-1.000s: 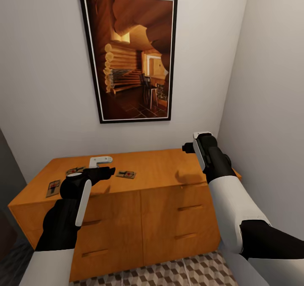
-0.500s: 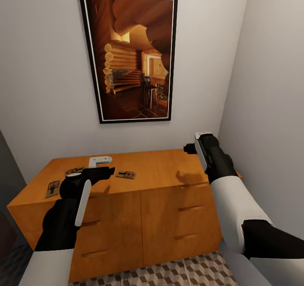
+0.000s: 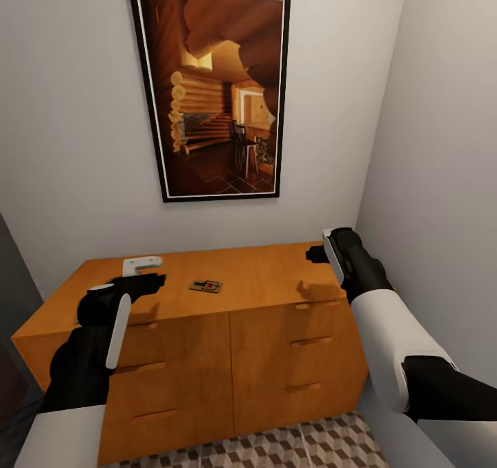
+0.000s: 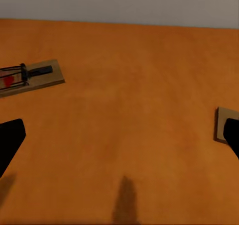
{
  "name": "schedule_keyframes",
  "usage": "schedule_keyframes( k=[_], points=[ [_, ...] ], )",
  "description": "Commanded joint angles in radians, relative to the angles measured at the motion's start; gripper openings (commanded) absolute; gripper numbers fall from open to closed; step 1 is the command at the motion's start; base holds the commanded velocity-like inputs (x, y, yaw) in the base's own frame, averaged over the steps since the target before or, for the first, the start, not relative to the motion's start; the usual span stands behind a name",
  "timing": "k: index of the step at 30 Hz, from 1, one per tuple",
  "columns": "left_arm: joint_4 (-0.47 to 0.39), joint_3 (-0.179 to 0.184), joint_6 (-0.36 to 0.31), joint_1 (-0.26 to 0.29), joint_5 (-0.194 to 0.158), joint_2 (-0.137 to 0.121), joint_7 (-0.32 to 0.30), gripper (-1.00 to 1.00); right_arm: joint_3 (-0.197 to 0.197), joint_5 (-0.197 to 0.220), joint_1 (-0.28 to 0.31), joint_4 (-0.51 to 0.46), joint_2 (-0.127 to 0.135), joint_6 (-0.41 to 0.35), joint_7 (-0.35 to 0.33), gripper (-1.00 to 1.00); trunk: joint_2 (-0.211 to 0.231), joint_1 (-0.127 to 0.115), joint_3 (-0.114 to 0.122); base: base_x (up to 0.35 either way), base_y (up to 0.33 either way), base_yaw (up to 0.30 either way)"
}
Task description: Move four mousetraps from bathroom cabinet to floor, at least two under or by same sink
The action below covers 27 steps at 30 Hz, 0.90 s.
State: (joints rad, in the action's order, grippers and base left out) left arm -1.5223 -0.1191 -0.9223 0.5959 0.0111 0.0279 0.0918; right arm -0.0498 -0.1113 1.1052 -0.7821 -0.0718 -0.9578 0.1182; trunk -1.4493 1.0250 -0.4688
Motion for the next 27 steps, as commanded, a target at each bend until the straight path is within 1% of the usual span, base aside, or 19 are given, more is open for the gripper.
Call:
schedule_keyframes(
  k=[1, 4, 6, 8, 14, 17, 23, 27],
  points=[
    [-0.001, -0.002, -0.005, 0.001, 0.000, -0.003, 0.003, 1.00, -0.004, -0.010, 0.001, 0.000, -0.001, -0.004, -0.007, 1.00, -0.001, 0.000, -0.001, 0.000, 0.000, 0.000],
    [-0.001, -0.003, -0.005, 0.001, 0.000, -0.010, 0.005, 1.00, -0.004, -0.009, 0.001, 0.002, -0.001, -0.004, -0.011, 1.00, -0.001, 0.000, -0.001, 0.000, 0.000, 0.000],
    [0.011, 0.008, -0.010, -0.001, -0.008, 0.002, -0.001, 1.00, -0.015, -0.005, -0.003, 0.004, -0.012, -0.010, -0.012, 1.00, -0.001, 0.000, -0.001, 0.000, 0.000, 0.000],
    [0.017, 0.012, -0.010, -0.001, -0.007, 0.002, -0.001, 1.00, -0.020, -0.006, -0.004, 0.002, -0.022, -0.011, -0.012, 1.00, -0.001, 0.000, -0.001, 0.000, 0.000, 0.000],
    [0.018, 0.011, -0.010, -0.001, -0.007, 0.004, -0.001, 1.00, -0.015, -0.009, -0.005, -0.003, -0.024, -0.014, -0.012, 1.00, -0.001, 0.000, -0.001, 0.000, 0.000, 0.000],
    [0.024, 0.014, -0.010, -0.001, -0.011, 0.019, 0.002, 1.00, -0.027, -0.011, -0.005, -0.006, -0.017, -0.017, -0.015, 1.00, -0.001, 0.000, -0.001, 0.000, 0.000, 0.000],
    [0.029, 0.017, -0.011, -0.001, -0.013, 0.053, 0.004, 1.00, -0.040, -0.013, -0.005, -0.008, -0.011, -0.020, -0.018, 1.00, -0.001, 0.000, -0.001, 0.024, 0.000, 0.000],
    [0.030, 0.018, -0.011, -0.001, -0.014, 0.058, 0.004, 1.00, -0.042, -0.013, -0.005, -0.010, -0.010, -0.021, -0.018, 1.00, -0.001, 0.000, -0.001, 0.194, 0.000, 0.000]
  ],
)
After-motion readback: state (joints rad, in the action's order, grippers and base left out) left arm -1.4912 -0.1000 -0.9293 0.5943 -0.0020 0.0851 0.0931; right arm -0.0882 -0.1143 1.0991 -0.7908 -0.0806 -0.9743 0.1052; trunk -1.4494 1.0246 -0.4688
